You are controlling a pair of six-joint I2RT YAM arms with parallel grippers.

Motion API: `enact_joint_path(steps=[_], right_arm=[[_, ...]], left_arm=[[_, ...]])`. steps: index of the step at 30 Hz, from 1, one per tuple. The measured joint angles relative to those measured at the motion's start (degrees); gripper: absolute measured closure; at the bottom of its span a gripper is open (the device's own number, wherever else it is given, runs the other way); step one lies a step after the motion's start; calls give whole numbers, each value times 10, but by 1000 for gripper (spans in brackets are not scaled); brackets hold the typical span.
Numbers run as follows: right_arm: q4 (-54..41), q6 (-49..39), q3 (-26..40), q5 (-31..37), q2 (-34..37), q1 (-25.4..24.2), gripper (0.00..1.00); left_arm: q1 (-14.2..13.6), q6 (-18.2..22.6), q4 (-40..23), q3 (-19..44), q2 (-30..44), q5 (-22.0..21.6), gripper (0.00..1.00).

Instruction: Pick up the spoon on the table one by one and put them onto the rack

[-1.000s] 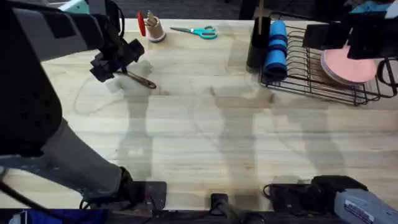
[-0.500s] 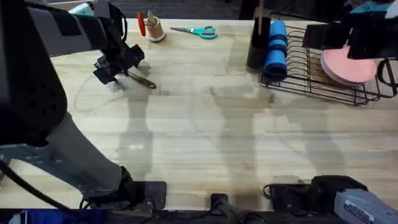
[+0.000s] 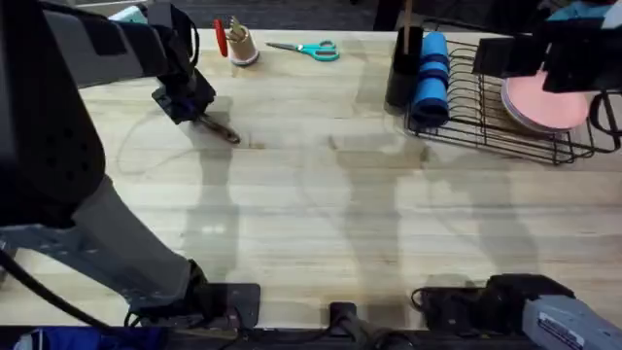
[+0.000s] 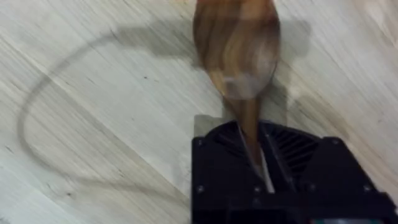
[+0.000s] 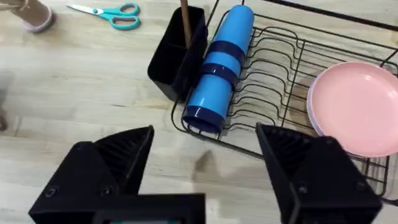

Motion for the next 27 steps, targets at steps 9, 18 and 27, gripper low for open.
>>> enact_joint_path(steps=[9, 18, 27], right_arm=[[0, 0, 0, 0, 0, 0, 9], [0, 0, 0, 0, 0, 0, 9], [0, 0, 0, 0, 0, 0, 9]], left_arm=[[0, -1, 2, 2, 0, 2, 946], [0, -2, -14, 6, 0, 2, 955], [0, -2, -112, 53, 12, 10, 958]])
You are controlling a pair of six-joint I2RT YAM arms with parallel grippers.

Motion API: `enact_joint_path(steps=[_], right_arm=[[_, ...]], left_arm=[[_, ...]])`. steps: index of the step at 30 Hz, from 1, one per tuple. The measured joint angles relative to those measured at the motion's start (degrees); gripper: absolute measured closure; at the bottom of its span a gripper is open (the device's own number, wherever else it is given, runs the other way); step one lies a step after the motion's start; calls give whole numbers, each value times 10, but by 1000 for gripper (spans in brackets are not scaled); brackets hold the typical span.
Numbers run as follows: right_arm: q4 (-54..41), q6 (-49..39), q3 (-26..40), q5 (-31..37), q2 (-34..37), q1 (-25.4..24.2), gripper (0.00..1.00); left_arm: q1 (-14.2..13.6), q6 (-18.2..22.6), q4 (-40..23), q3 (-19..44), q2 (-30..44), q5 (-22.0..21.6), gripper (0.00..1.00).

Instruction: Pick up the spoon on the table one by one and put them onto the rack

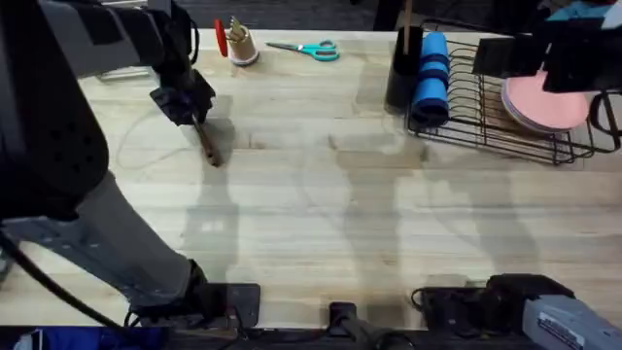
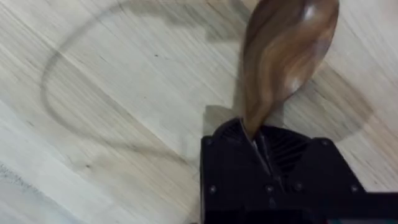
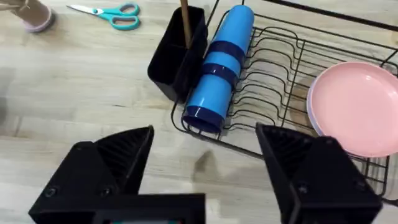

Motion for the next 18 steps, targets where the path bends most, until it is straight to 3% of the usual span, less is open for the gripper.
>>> enact_joint_path(steps=[18], right_arm=[[0, 0, 0, 0, 0, 0, 9]], left_arm=[[0, 1, -179, 211, 13, -15, 957]])
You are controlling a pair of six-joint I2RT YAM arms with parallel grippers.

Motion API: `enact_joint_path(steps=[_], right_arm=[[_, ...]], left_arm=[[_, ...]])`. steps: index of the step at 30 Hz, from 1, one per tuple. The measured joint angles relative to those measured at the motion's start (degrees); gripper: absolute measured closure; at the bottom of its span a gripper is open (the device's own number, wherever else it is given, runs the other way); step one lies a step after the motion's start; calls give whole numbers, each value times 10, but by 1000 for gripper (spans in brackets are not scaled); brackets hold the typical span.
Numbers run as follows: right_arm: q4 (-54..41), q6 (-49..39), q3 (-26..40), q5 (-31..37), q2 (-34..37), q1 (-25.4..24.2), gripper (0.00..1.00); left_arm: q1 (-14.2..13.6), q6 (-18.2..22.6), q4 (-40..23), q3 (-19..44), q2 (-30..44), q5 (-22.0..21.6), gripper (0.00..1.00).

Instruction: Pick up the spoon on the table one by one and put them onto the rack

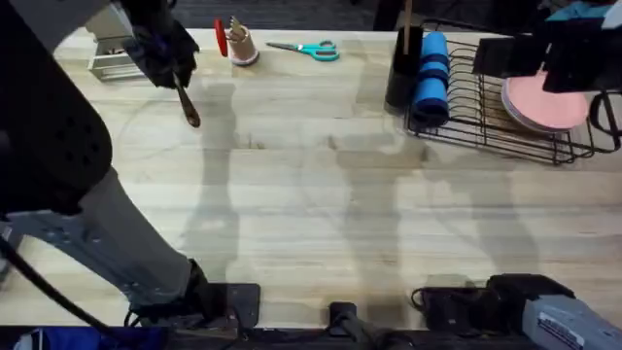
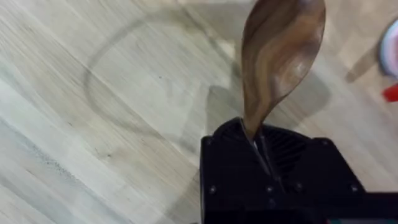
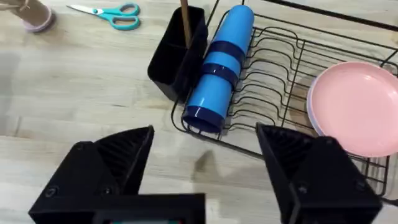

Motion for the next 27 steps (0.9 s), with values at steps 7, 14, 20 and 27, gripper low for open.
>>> enact_joint_path(steps=[7, 14, 20, 27], right_arm=[[0, 0, 0, 0, 0, 0, 9], [0, 0, 0, 0, 0, 0, 9], [0, 0, 0, 0, 0, 0, 9], [1, 0, 0, 0, 0, 0, 9]], left_arm=[[-21, 11, -28, 83, 0, -4, 957], [-143, 28, -21, 208, 0, -9, 957], [-239, 43, 35, 231, 0, -13, 957], [-334, 52, 107, 231, 0, -13, 957]])
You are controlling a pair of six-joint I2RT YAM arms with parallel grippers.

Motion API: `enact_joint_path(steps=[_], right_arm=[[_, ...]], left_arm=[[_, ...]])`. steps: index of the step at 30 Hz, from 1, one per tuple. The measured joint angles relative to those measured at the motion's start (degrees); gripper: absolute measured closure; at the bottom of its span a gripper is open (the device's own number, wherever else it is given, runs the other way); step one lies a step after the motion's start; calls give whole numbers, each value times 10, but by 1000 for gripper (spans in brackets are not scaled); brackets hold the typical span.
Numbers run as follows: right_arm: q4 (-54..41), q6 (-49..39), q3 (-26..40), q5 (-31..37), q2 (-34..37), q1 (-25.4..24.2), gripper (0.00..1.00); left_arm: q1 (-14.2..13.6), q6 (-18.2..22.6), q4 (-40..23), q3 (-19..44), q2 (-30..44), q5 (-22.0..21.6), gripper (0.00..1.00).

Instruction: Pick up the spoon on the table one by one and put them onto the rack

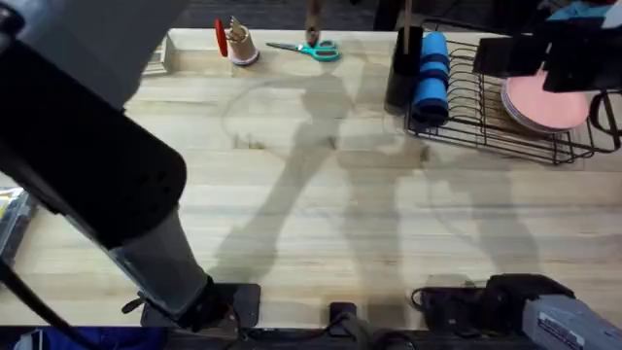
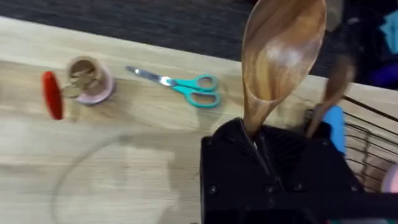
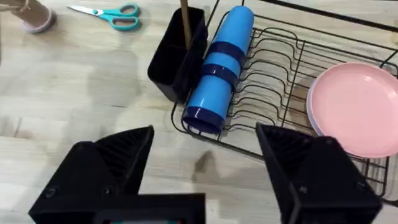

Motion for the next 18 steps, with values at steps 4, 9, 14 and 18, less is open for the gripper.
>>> enact_joint_path(steps=[4, 9, 14, 18], right_arm=[[1, 0, 0, 0, 0, 0, 9], [1, 0, 0, 0, 0, 0, 9], [1, 0, 0, 0, 0, 0, 9], [1, 0, 0, 0, 0, 0, 9]], left_arm=[[-19, 2, 14, 0, 0, 0, 957], [-26, 2, 51, -1, 0, -1, 957], [-51, 2, 121, -30, 0, -2, 957], [-73, 1, 178, -67, 0, -2, 957]])
